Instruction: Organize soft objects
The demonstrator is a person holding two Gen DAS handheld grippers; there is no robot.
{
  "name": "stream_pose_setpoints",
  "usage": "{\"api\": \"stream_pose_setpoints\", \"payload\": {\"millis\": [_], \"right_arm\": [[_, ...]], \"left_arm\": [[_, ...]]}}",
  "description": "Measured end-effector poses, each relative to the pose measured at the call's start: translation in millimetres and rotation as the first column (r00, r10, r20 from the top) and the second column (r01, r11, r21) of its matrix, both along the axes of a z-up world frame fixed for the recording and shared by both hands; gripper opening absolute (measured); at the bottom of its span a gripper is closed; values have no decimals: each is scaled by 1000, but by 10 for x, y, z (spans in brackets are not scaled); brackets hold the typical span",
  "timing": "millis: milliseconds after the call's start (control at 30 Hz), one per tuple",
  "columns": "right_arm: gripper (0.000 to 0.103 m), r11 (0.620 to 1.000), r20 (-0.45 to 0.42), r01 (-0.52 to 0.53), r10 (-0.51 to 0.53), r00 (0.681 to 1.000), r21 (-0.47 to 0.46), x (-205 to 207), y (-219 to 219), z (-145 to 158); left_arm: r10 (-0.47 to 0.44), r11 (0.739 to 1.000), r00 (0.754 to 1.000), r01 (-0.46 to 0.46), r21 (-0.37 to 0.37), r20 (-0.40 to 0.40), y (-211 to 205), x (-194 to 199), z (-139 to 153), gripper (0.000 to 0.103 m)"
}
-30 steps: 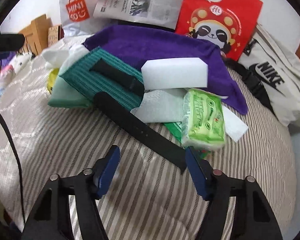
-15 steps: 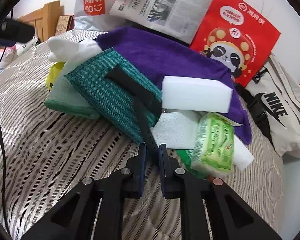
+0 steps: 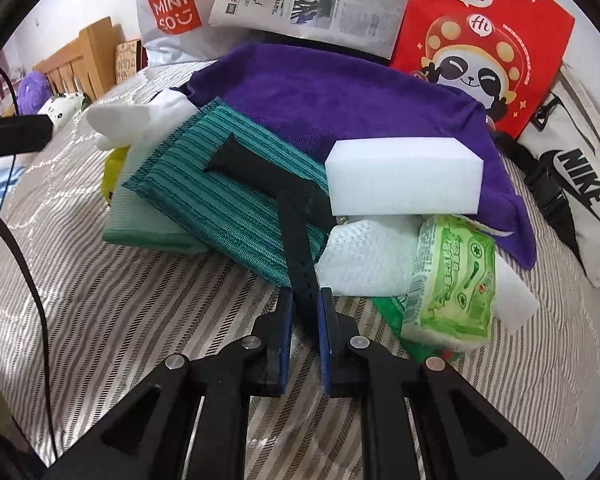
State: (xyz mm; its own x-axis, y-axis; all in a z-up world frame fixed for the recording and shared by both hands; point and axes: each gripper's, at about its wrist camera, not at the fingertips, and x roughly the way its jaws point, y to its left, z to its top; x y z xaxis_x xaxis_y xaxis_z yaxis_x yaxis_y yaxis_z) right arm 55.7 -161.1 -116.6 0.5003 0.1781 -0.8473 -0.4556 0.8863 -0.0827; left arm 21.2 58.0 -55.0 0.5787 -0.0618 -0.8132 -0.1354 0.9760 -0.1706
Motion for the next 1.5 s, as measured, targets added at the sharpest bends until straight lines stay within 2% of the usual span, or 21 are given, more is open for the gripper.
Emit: {"api": "stream_pose_setpoints", "payload": {"millis": [67, 167, 300, 500, 767, 833, 900, 1033, 1233, 1367, 1467, 1500], "right_arm": [[7, 1000, 7, -3, 3, 1000, -21, 10, 16, -10], [6, 999, 35, -4, 5, 999, -40, -13, 16, 67], [6, 1000, 14, 4, -4, 1000, -3, -9, -43, 149], [8, 999, -27, 32, -32, 999, -14, 107, -73, 39], [11, 999, -27, 17, -18, 999, -45, 168, -23, -37], [5, 999, -30, 20, -21, 999, -24, 174, -56, -33], [4, 1000, -39, 29, -30, 999, -10, 176, -88, 5], [5, 995, -55, 48, -43, 998, 85, 136, -184, 131], [9, 993, -109, 77, -67, 992, 88, 202, -223, 21], [9, 998, -96, 56, -54, 994, 12, 206, -127, -31], [8, 995, -47, 56, -59, 997, -79, 181, -89, -11], [8, 995, -33, 69, -71, 997, -78, 184, -110, 13]], "left_arm": [[0, 1000, 1000, 0, 8, -1, -2, -5, -1, 103], [-9, 1000, 1000, 9, 7, -9, -23, -1, -24, 103], [-18, 1000, 1000, 18, -5, -18, -57, 13, -43, 103], [-25, 1000, 1000, 25, 6, -13, -82, -2, -8, 103], [-30, 1000, 999, 30, 8, -27, -103, -11, -36, 103], [-38, 999, 999, 38, 11, -31, -125, -14, -45, 103], [-42, 999, 999, 42, 18, -35, -148, -18, -51, 103], [-50, 999, 998, 51, 9, -41, -172, 0, -64, 103], [-53, 998, 998, 54, 18, -39, -194, -10, -51, 103], [-44, 999, 998, 44, 17, -41, -165, -20, -53, 103], [-46, 999, 998, 46, 13, -42, -160, -18, -49, 103], [-46, 999, 998, 46, 17, -40, -163, -20, -45, 103]]}}
